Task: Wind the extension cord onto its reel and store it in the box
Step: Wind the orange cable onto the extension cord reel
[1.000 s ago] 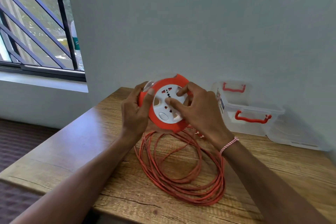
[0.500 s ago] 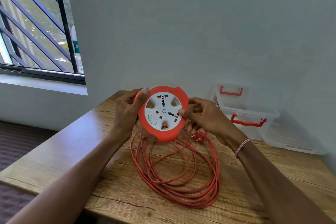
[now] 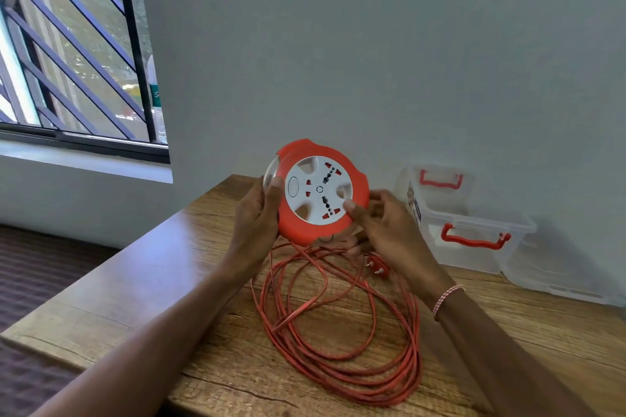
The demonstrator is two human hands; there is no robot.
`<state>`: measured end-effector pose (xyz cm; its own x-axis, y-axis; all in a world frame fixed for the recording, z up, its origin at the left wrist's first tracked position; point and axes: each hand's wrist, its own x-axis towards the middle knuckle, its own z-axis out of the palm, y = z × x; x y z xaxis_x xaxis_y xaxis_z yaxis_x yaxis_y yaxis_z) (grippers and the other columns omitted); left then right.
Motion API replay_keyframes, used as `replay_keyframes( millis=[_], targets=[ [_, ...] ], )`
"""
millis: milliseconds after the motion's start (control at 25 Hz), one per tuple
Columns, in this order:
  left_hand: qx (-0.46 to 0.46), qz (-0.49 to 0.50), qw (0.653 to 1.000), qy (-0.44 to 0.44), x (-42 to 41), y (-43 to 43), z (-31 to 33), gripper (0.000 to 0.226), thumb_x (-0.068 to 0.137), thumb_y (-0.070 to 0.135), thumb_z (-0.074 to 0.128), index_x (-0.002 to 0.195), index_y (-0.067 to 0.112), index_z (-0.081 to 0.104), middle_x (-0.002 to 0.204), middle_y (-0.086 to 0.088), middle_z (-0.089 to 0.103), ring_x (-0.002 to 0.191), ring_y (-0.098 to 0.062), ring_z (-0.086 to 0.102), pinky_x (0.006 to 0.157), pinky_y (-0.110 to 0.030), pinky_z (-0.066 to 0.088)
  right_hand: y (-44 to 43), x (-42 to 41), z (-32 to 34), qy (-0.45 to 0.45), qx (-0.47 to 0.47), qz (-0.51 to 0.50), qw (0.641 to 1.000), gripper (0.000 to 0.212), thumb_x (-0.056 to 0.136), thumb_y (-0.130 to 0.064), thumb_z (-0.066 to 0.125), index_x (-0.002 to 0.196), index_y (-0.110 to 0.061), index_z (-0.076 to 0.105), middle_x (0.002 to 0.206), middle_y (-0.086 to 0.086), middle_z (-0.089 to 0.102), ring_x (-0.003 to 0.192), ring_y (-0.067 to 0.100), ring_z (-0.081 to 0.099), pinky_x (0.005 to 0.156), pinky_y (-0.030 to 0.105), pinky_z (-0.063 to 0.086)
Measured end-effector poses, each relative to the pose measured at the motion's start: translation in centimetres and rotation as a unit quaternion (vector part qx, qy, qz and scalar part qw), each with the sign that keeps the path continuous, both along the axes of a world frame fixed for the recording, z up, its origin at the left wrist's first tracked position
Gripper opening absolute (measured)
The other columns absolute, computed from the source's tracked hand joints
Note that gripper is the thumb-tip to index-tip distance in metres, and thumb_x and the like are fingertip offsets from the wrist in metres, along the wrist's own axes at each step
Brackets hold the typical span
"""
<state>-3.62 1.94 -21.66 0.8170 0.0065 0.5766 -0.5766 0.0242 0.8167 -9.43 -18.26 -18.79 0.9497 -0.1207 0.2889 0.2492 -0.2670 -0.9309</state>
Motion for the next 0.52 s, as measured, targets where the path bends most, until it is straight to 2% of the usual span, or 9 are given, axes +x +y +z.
replay_keyframes(
  millis=[40, 120, 160, 240, 320, 400, 480, 520],
  targets=[
    [-0.002, -0.002, 1.000, -0.003, 0.0, 0.1, 0.2, 0.024, 0.111, 0.044, 0.044, 0.106, 0.033, 0.065, 0.074, 0.018, 0.074, 0.062, -0.001, 0.071, 0.049, -0.014, 0.051, -0.3, 0.0, 0.3, -0.079, -0.129, -0.077, 0.986, 0.053, 0.092, -0.053, 0.068, 0.132, -0.022, 0.052, 0.113, 0.002, 0.071, 0.073, 0.014, 0.074, 0.058, 0.027, 0.062],
    [0.006, -0.002, 1.000, -0.013, -0.1, 0.1, 0.6, 0.025, 0.109, 0.052, 0.048, 0.112, 0.036, 0.067, 0.086, 0.010, 0.079, 0.073, -0.009, 0.076, 0.056, -0.025, 0.059, -0.8, -0.4, 1.0, -0.247, -0.364, -0.176, 0.881, 0.052, 0.094, -0.056, 0.064, 0.134, -0.025, 0.052, 0.119, -0.002, 0.060, 0.081, 0.010, 0.068, 0.059, 0.014, 0.049],
    [0.009, -0.003, 1.000, -0.019, -0.2, 0.2, 0.8, 0.028, 0.105, 0.056, 0.049, 0.114, 0.038, 0.068, 0.092, 0.003, 0.080, 0.078, -0.018, 0.078, 0.060, -0.035, 0.063, -0.9, -0.8, 1.3, -0.302, -0.431, -0.182, 0.830, 0.050, 0.095, -0.055, 0.065, 0.132, -0.024, 0.055, 0.119, 0.000, 0.060, 0.083, 0.012, 0.066, 0.060, 0.012, 0.043],
    [0.015, -0.003, 0.999, -0.035, -0.3, 0.3, 1.1, 0.035, 0.099, 0.059, 0.048, 0.117, 0.037, 0.068, 0.098, -0.010, 0.078, 0.085, -0.036, 0.076, 0.067, -0.054, 0.063, -0.4, -1.4, 1.7, -0.342, -0.502, -0.166, 0.777, 0.049, 0.094, -0.055, 0.063, 0.132, -0.024, 0.059, 0.112, 0.000, 0.065, 0.084, 0.015, 0.068, 0.059, 0.015, 0.039],
    [0.035, 0.010, 0.998, -0.054, -0.1, 0.5, 1.0, 0.040, 0.100, 0.057, 0.047, 0.121, 0.030, 0.068, 0.094, -0.014, 0.076, 0.083, -0.041, 0.073, 0.066, -0.063, 0.061, 0.6, -1.7, 1.6, -0.330, -0.544, -0.159, 0.755, 0.056, 0.095, -0.065, 0.054, 0.137, -0.028, 0.056, 0.103, -0.004, 0.073, 0.077, 0.017, 0.071, 0.056, 0.019, 0.044],
    [0.058, 0.011, 0.996, -0.073, -0.2, 0.3, 0.6, 0.040, 0.102, 0.054, 0.048, 0.126, 0.028, 0.066, 0.093, -0.017, 0.076, 0.080, -0.042, 0.074, 0.063, -0.065, 0.059, 1.5, -1.7, 1.3, -0.313, -0.564, -0.175, 0.744, 0.065, 0.094, -0.074, 0.045, 0.140, -0.030, 0.053, 0.087, -0.004, 0.076, 0.064, 0.018, 0.069, 0.052, 0.023, 0.049],
    [0.073, 0.005, 0.994, -0.085, -0.3, 0.0, 0.2, 0.039, 0.104, 0.052, 0.047, 0.132, 0.031, 0.064, 0.097, -0.017, 0.077, 0.082, -0.038, 0.077, 0.062, -0.063, 0.061, 1.9, -1.4, 1.1, -0.329, -0.562, -0.199, 0.733, 0.065, 0.091, -0.074, 0.051, 0.134, -0.026, 0.060, 0.069, 0.000, 0.072, 0.052, 0.019, 0.065, 0.049, 0.022, 0.043],
    [0.079, 0.006, 0.993, -0.085, -0.3, -0.2, 0.0, 0.042, 0.104, 0.052, 0.047, 0.135, 0.029, 0.064, 0.097, -0.015, 0.078, 0.082, -0.035, 0.078, 0.063, -0.061, 0.062, 2.1, -1.2, 1.1, -0.331, -0.549, -0.209, 0.738, 0.064, 0.089, -0.073, 0.057, 0.129, -0.023, 0.064, 0.065, 0.001, 0.070, 0.050, 0.019, 0.064, 0.049, 0.022, 0.040]
  ],
)
